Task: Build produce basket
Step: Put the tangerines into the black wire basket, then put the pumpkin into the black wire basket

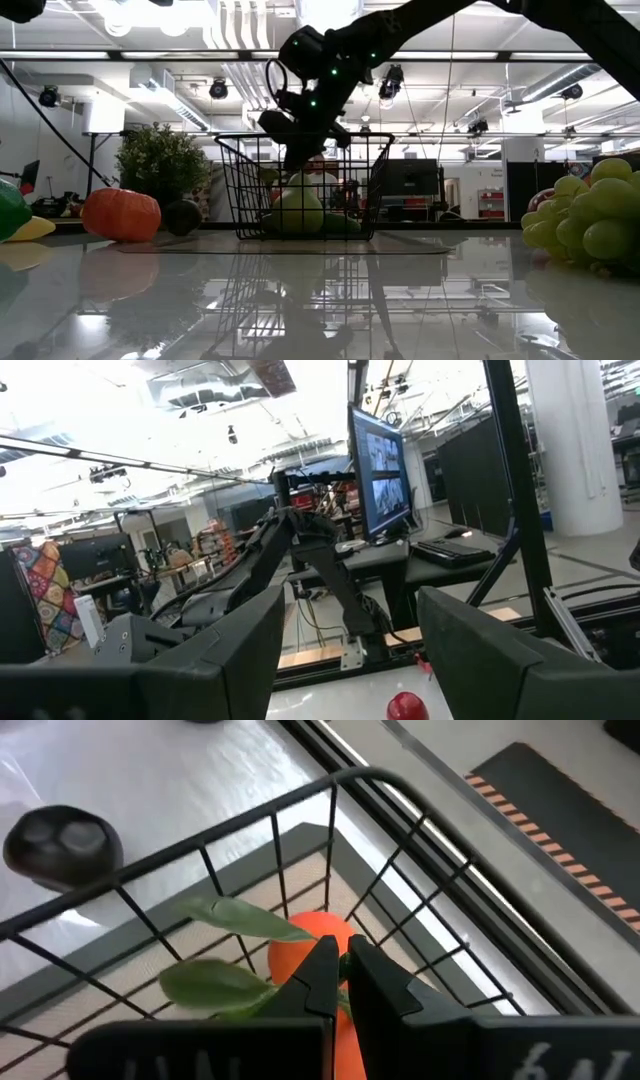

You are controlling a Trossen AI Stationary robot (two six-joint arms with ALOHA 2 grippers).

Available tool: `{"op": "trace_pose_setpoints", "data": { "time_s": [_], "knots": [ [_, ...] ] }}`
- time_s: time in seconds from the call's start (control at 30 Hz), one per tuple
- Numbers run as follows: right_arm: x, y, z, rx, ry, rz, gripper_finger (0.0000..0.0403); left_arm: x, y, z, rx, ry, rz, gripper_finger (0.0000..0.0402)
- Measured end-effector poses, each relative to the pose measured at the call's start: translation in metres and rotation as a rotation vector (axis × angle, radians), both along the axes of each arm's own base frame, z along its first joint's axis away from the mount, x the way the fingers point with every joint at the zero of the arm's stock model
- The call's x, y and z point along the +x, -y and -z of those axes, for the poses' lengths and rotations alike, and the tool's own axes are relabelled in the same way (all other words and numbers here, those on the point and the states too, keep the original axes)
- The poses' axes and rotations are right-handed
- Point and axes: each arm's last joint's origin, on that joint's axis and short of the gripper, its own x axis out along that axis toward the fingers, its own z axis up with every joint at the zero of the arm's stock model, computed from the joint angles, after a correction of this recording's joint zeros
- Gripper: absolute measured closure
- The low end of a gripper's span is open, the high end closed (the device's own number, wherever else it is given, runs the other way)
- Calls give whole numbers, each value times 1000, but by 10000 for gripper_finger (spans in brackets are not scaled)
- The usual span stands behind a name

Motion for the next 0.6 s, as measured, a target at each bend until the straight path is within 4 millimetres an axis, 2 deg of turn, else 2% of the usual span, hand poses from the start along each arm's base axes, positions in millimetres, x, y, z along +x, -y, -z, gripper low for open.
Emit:
{"op": "trace_pose_setpoints", "data": {
  "time_s": [0.27,0.6],
  "knots": [
    [0,0,1,0,-1,2,388,0,0,0,0,0,0,189],
    [0,1,2,-21,-12,13,309,0,0,0,1,-1,0,189]
  ]
}}
